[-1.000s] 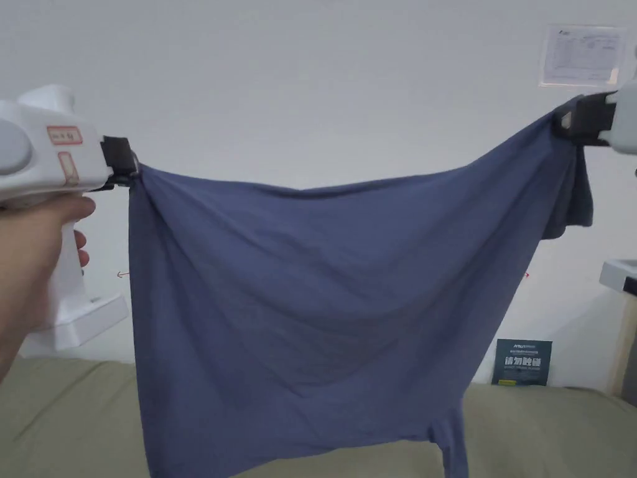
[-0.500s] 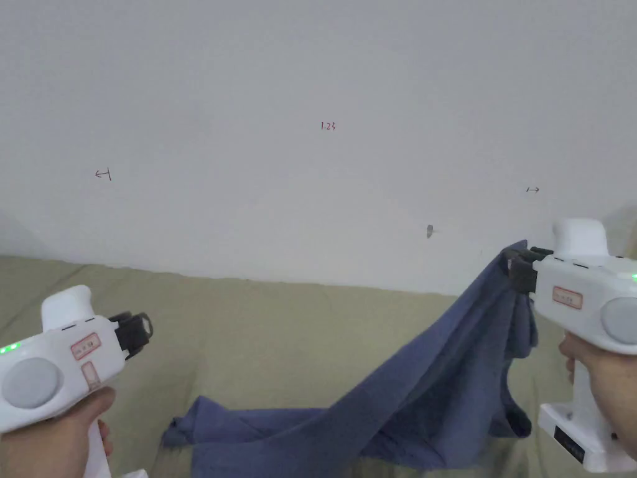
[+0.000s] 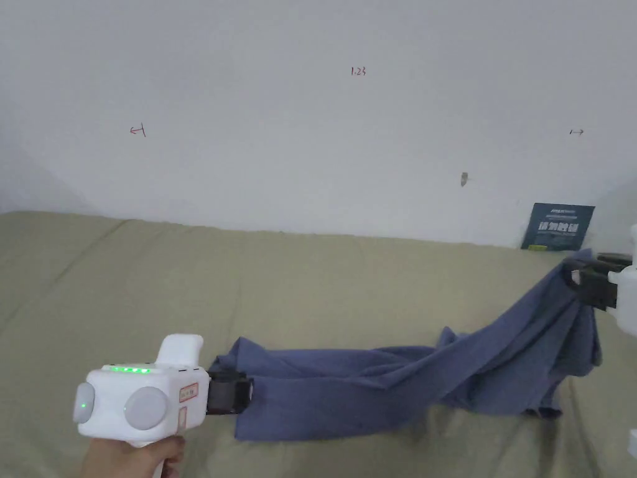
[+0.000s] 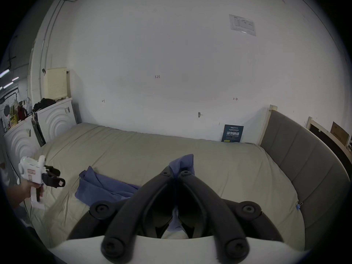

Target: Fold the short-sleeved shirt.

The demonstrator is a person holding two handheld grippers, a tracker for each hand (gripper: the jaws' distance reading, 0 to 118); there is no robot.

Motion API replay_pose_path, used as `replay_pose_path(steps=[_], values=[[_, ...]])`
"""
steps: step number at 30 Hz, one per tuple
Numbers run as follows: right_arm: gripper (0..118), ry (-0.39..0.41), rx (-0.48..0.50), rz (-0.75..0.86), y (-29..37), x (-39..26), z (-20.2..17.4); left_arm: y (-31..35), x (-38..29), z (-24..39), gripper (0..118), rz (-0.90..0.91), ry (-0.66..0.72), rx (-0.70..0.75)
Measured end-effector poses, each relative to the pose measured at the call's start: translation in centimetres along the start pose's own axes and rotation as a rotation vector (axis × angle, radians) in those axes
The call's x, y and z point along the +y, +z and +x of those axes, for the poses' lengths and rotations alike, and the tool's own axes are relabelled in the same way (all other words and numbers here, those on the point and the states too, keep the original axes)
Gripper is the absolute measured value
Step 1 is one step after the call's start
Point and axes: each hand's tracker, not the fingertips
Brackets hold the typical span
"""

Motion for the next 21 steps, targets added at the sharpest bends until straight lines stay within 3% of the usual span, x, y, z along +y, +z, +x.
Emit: replay_pose_path(steps=[1, 6, 11, 15, 18, 21], values=[[3, 0.008, 0.004, 0.0, 0.0, -0.1, 0.0, -0.6, 0.3, -0.1, 118, 0.08, -0.046, 0.011], [3, 0.01, 0.038, -0.007, -0.5, -0.7, 0.3, -6.2, 2.0, 1.2, 118, -0.001, -0.188, 0.124], [3, 0.008, 0.068, -0.009, -1.7, -1.2, 0.3, -10.2, 2.3, 2.9, 110, -0.054, -0.219, 0.172], [3, 0.001, 0.074, -0.013, -2.5, -1.6, 0.2, -11.4, 2.0, 3.8, 39, -0.127, -0.199, 0.189], [4, -0.013, 0.077, -0.016, -2.7, -1.7, 0.4, -11.0, 1.7, 4.4, 11, -0.154, -0.134, 0.117], [4, -0.025, 0.078, -0.013, -2.6, -1.7, 0.6, -10.7, 1.6, 4.5, 6, -0.186, -0.136, 0.098]])
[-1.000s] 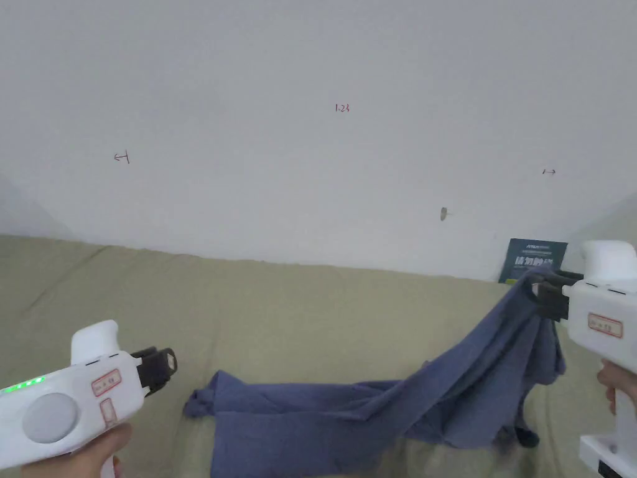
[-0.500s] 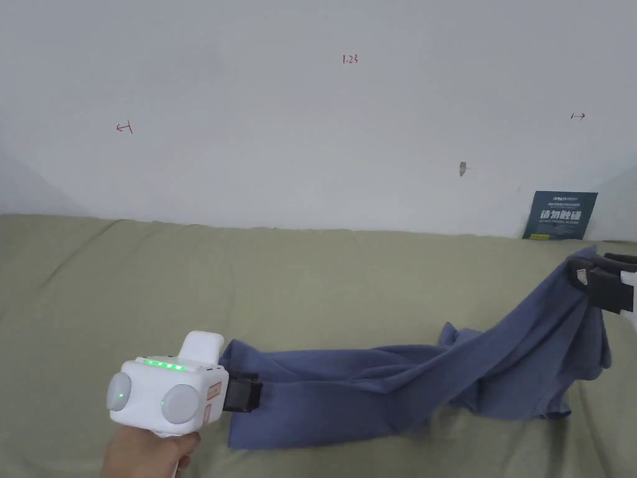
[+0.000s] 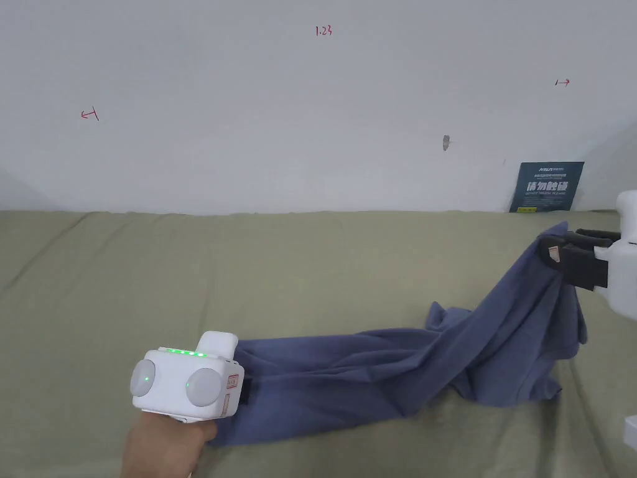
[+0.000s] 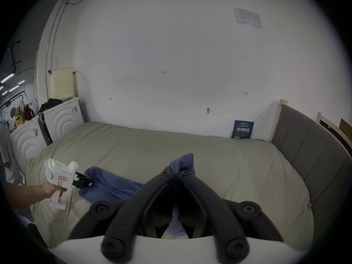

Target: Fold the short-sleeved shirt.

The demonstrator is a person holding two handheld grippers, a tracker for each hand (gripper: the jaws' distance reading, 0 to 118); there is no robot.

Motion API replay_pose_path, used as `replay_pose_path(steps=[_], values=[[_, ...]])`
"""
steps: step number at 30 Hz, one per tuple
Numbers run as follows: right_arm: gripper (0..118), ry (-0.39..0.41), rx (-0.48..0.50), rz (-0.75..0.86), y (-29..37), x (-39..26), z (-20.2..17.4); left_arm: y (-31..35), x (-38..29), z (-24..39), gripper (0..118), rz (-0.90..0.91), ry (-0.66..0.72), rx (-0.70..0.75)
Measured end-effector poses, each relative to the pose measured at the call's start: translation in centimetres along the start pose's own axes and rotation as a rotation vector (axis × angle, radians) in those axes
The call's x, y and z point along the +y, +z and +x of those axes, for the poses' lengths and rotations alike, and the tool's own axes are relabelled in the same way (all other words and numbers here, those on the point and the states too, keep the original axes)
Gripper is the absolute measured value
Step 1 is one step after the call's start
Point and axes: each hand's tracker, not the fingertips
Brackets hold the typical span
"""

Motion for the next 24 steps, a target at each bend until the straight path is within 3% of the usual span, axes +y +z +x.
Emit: replay_pose_path(steps=[2, 8, 15, 24], values=[[4, -0.004, -0.01, 0.004, 0.3, 0.0, 0.1, 1.1, 0.0, -0.4, 5, 0.047, -0.014, 0.029], [4, -0.033, -0.025, 0.006, 1.6, 0.2, 0.5, 6.5, 0.4, -1.9, 4, 0.181, 0.106, -0.074], [4, -0.049, -0.037, 0.024, 4.3, 1.0, 0.4, 13.8, 0.3, -3.2, 4, 0.334, 0.144, -0.141], [4, -0.129, 0.001, 0.063, 14.0, -1.8, -1.5, 25.3, -6.4, -4.7, 4, 0.45, 0.198, -0.208]])
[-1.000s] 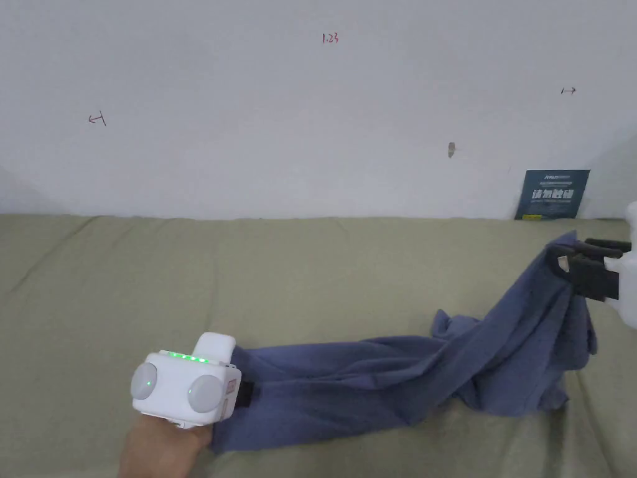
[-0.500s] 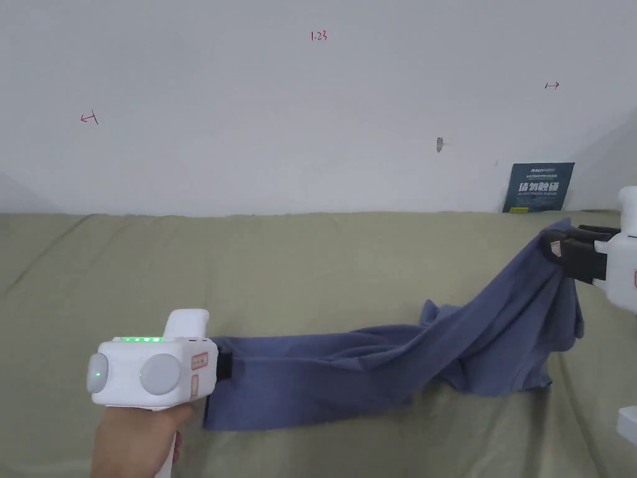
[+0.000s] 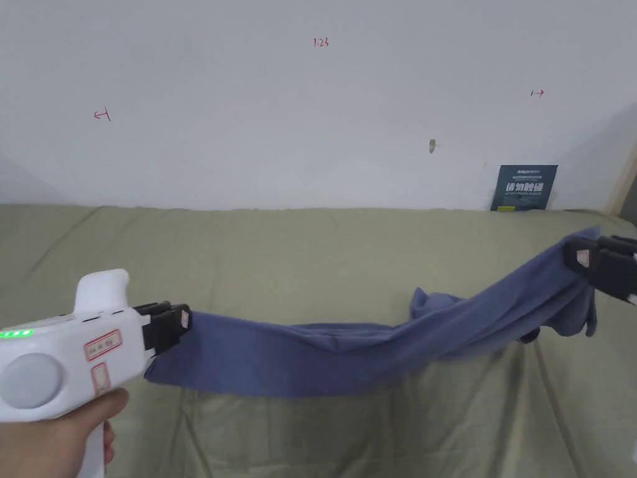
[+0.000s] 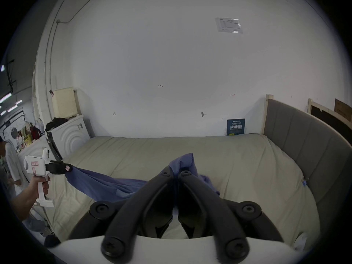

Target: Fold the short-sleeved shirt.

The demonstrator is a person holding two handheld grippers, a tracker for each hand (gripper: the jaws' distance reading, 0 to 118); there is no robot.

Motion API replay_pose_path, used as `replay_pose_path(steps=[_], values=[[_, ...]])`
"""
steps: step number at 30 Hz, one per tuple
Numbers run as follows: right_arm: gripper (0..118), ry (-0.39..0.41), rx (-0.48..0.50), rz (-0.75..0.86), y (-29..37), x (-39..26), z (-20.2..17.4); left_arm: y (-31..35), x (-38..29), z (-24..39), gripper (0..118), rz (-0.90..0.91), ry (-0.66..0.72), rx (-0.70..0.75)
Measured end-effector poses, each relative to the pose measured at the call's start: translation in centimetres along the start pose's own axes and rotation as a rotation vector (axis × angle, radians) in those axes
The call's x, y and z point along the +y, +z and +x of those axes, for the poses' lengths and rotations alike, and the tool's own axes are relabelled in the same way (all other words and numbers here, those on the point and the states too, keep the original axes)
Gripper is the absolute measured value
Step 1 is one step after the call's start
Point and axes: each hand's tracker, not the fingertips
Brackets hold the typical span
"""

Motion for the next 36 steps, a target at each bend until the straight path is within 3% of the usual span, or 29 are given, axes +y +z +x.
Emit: replay_pose_path(steps=[5, 9, 15, 16, 17, 18, 19, 20, 21, 22, 23, 25, 29, 30, 31, 32, 33, 34, 35, 36], values=[[4, -0.039, 0.003, -0.035, 8.9, -8.7, -1.9, 7.5, -8.1, -1.0, 4, -0.051, 0.044, 0.026], [4, -0.083, -0.071, -0.159, 14.1, -18.2, -3.4, 11.1, -16.6, -2.9, 4, -0.14, 0.135, 0.06], [4, -0.16, -0.205, -0.517, 14.9, -29.9, -3.0, 11.8, -24.7, -4.7, 5, -0.271, 0.218, 0.1], [4, -0.167, -0.224, -0.543, 14.7, -30.7, -2.9, 11.6, -25.1, -4.8, 7, -0.274, 0.217, 0.099], [7, -0.18, -0.229, -0.556, 14.6, -31.1, -2.8, 11.7, -25.5, -4.9, 23, -0.272, 0.216, 0.098], [7, -0.191, -0.215, -0.541, 14.7, -30.7, -2.7, 11.9, -25.4, -4.9, 23, -0.257, 0.227, 0.077], [10, -0.219, -0.179, -0.466, 15.5, -30.0, -2.5, 12.6, -25.3, -4.7, 35, -0.234, 0.225, 0.069], [22, -0.23, -0.158, -0.381, 16.7, -29.3, -2.8, 13.7, -24.8, -4.2, 63, -0.224, 0.196, 0.093], [70, -0.219, -0.128, -0.323, 17.9, -28.8, -3.2, 15.0, -24.4, -3.8, 115, -0.22, 0.19, 0.091], [107, -0.208, -0.088, -0.277, 19.2, -28.5, -3.8, 17.9, -24.2, -3.1, 117, -0.189, 0.184, 0.068], [118, -0.196, -0.045, -0.26, 21.0, -28.4, -4.9, 20.5, -24.2, -2.8, 116, -0.098, 0.182, 0.032], [118, -0.172, -0.015, -0.236, 22.5, -29.4, -6.0, 24.3, -25.3, -2.1, 118, -0.132, 0.178, 0.07], [118, -0.21, -0.032, -0.285, 25.4, -33.7, -8.5, 24.9, -29.5, -0.2, 118, -0.243, 0.226, 0.136], [113, -0.211, -0.04, -0.3, 25.5, -33.6, -8.7, 24.9, -30.7, 0.0, 118, -0.281, 0.226, 0.158], [98, -0.197, -0.038, -0.307, 25.7, -32.6, -9.2, 25.2, -31.7, 0.3, 114, -0.314, 0.23, 0.184], [68, -0.161, -0.03, -0.299, 25.3, -31.9, -9.2, 25.4, -32.5, 0.2, 95, -0.313, 0.23, 0.167], [10, -0.117, -0.059, -0.303, 25.0, -31.8, -9.3, 25.3, -32.9, 0.2, 10, -0.313, 0.247, 0.117], [0, -0.066, -0.131, -0.313, 24.7, -31.9, -9.5, 24.3, -32.8, 0.5, 0, -0.353, 0.256, 0.115], [0, -0.065, -0.145, -0.328, 24.5, -32.2, -9.3, 24.0, -32.5, 1.0, 0, -0.338, 0.225, 0.157], [0, -0.101, -0.103, -0.342, 24.4, -32.6, -8.8, 24.1, -32.4, 1.3, 0, -0.396, 0.225, 0.136]])
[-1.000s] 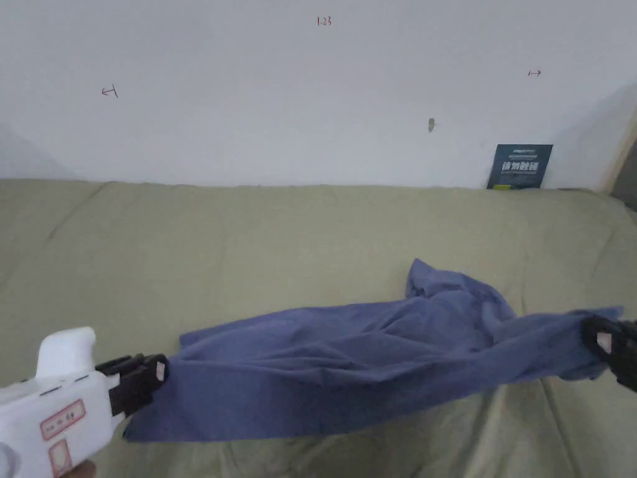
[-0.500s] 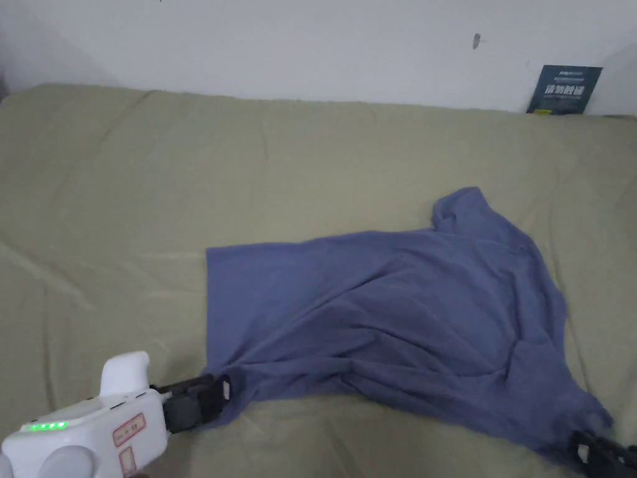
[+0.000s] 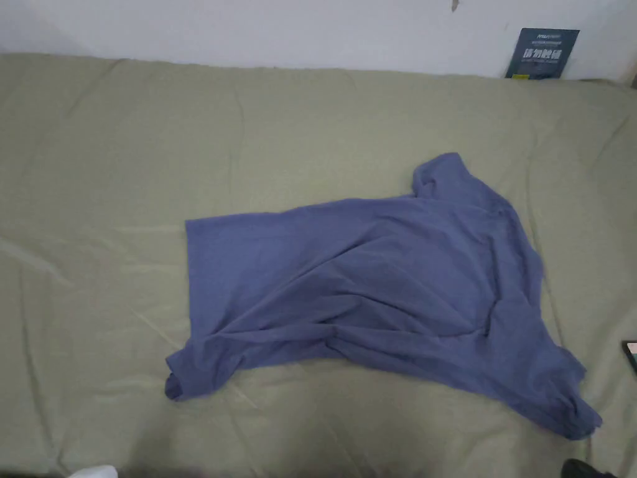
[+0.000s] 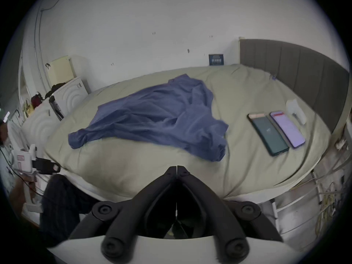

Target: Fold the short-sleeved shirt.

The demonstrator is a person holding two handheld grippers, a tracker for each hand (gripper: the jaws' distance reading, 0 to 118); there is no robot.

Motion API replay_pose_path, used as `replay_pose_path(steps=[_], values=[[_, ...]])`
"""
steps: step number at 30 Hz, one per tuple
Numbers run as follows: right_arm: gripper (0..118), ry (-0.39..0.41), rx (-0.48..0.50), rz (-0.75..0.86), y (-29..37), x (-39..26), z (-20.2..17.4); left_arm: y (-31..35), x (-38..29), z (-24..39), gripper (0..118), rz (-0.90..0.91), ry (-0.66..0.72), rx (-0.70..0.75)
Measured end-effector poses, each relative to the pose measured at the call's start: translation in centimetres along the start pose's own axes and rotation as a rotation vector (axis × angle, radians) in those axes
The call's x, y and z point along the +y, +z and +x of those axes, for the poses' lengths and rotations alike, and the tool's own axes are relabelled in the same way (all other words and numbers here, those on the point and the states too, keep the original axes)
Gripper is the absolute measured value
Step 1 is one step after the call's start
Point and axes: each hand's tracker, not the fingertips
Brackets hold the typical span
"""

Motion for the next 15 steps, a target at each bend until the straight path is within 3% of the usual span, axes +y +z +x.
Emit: replay_pose_path(steps=[1, 2, 4, 8, 9, 10, 11, 12, 13, 15], values=[[0, -0.035, 0.048, -0.025, -0.2, -0.3, 0.2, 0.3, 0.5, 0.7, 0, 0.036, -0.017, -0.026], [0, -0.019, 0.008, -0.007, -0.2, -0.3, 0.0, -0.2, 1.7, 0.6, 0, 0.069, -0.036, -0.009], [0, -0.036, 0.02, 0.018, 0.6, 0.0, 0.1, -0.4, 4.6, 1.3, 0, 0.087, -0.081, -0.044], [0, -0.058, 0.054, 0.04, 1.2, 0.5, 0.4, -4.3, 15.2, 2.6, 0, 0.145, -0.189, 0.001], [0, -0.061, 0.064, 0.04, 1.3, 0.5, 0.5, -5.8, 17.9, 2.7, 10, 0.153, -0.206, 0.031], [0, -0.062, 0.071, 0.044, 1.3, 0.5, 0.5, -8.2, 21.2, 2.5, 30, 0.147, -0.207, 0.041], [0, -0.063, 0.079, 0.057, 1.8, 0.8, 0.5, -10.4, 24.5, 2.4, 64, 0.136, -0.191, 0.042], [0, -0.063, 0.087, 0.07, 1.9, 1.0, 0.6, -12.3, 27.1, 2.2, 64, 0.109, -0.168, 0.051], [0, -0.063, 0.099, 0.083, 1.9, 1.1, 0.8, -14.6, 30.0, 1.9, 76, 0.093, -0.157, 0.061], [0, -0.065, 0.105, 0.08, 1.7, 1.2, 1.4, -18.4, 34.0, 1.8, 116, 0.068, -0.154, 0.095]])
